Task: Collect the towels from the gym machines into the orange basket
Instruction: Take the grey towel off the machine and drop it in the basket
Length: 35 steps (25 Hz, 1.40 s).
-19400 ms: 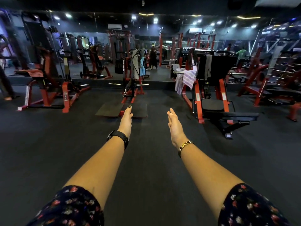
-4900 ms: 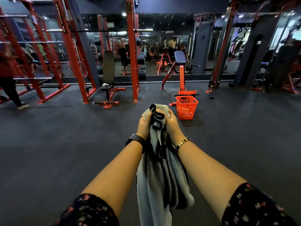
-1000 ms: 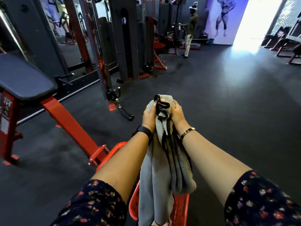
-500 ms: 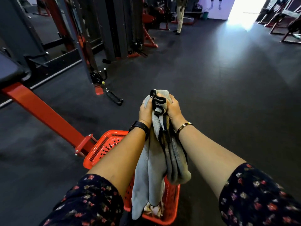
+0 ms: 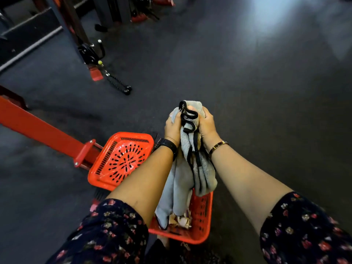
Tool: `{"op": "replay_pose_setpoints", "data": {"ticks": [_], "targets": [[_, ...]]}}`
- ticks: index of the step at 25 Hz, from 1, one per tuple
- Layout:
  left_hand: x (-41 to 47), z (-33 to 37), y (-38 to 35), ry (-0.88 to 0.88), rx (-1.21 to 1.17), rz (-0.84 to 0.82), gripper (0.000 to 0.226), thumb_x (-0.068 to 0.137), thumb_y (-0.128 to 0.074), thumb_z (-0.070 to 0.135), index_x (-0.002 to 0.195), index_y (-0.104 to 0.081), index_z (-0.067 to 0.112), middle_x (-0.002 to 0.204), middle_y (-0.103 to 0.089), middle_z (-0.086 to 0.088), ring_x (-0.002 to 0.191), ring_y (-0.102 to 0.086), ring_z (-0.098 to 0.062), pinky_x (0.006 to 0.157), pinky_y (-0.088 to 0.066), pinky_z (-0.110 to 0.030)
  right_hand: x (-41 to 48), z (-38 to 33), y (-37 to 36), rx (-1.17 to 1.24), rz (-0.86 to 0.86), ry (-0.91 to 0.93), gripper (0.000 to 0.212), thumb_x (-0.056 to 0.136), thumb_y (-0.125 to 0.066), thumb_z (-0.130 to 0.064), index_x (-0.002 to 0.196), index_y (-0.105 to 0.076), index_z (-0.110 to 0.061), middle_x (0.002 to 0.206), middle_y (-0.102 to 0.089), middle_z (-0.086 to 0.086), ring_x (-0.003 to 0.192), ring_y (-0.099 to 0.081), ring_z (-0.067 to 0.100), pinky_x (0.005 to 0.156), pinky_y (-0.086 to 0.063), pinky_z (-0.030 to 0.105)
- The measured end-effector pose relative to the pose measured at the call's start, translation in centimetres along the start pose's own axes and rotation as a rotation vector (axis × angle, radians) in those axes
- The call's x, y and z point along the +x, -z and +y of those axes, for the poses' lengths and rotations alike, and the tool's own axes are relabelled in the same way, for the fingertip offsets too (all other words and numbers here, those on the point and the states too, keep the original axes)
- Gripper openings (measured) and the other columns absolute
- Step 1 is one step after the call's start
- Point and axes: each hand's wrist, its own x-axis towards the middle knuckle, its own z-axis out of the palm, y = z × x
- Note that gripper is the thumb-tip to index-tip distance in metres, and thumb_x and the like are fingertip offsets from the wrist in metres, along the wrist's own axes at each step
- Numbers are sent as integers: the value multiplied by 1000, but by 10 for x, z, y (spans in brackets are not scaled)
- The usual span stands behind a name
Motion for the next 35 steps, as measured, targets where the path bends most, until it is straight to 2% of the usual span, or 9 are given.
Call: {"op": "replay_pose_setpoints", "data": {"ticks": [3, 6, 10, 14, 18, 24, 27, 30, 35], "targets": [[15, -36, 6, 38, 30, -25, 63, 58, -51, 60, 109, -59, 24, 112, -62, 1, 107, -56, -15, 100, -43, -31, 10, 42, -2, -12, 39, -75, 18, 78, -73, -34, 91, -67, -24, 90, -70, -3, 84, -65, 12, 80, -53, 30], [36, -82, 12, 101, 80, -10, 73, 59, -50, 59, 118, -61, 17, 121, -63, -6, 111, -56, -17, 101, -41, -30, 19, 86, -3, -11, 81, -157, 25, 73, -73, -39, 92, -68, -23, 91, -71, -2, 86, -66, 13, 82, -55, 32], [53, -138, 21, 179, 154, 1, 86, 58, -46, 62, 125, -60, 9, 129, -62, -11, 122, -56, -25, 109, -40, -38, 26, 137, 0, 13, 109, -244, 9, 85, -69, -25, 93, -66, -21, 88, -69, -2, 82, -64, 11, 79, -53, 30], [56, -196, 35, 283, 182, -38, 50, 59, -45, 60, 86, -64, 23, 89, -67, 3, 86, -62, -10, 87, -48, -29, 27, 206, 3, -37, 122, -371, 15, 85, -69, -27, 99, -66, -21, 91, -70, -3, 87, -65, 12, 84, -54, 30], [54, -264, 52, 468, 243, 13, 62, 69, -50, 62, 108, -65, 17, 116, -68, -12, 110, -62, -28, 102, -46, -44, 13, 270, 5, -17, 102, -495, 12, 90, -63, -20, 101, -63, -15, 89, -66, 0, 82, -63, 12, 74, -52, 21], [50, -347, 73, 540, 232, 61, 40, 93, -54, 32, 127, -57, 11, 128, -61, -12, 120, -55, -25, 106, -41, -35, 4, 372, 15, -97, 87, -543, 14, 80, -69, -33, 91, -68, -24, 92, -70, -3, 93, -63, 17, 90, -50, 36], [59, -396, 89, 541, 297, 40, 40, 94, -52, 36, 124, -58, 11, 121, -62, -7, 111, -56, -20, 95, -42, -27, 2, 428, 15, -191, 52, -583, 34, 66, -68, -59, 90, -67, -34, 109, -68, 1, 109, -61, 21, 101, -47, 44], [60, -439, 102, 584, 357, -20, 48, 93, -47, 40, 133, -54, 14, 128, -58, 1, 119, -53, -17, 99, -40, -26, -3, 464, 15, -355, 24, -667, 62, 71, -65, -69, 121, -57, -34, 131, -57, 2, 123, -52, 24, 107, -41, 44], [59, -456, 107, 739, 221, -36, 50, 100, -41, 33, 145, -39, 13, 146, -44, -4, 138, -39, -20, 111, -32, -28, -1, 483, 21, -574, -90, -769, 75, 91, -55, -45, 152, -19, -22, 154, -32, 10, 140, -33, 31, 114, -31, 46]]}}
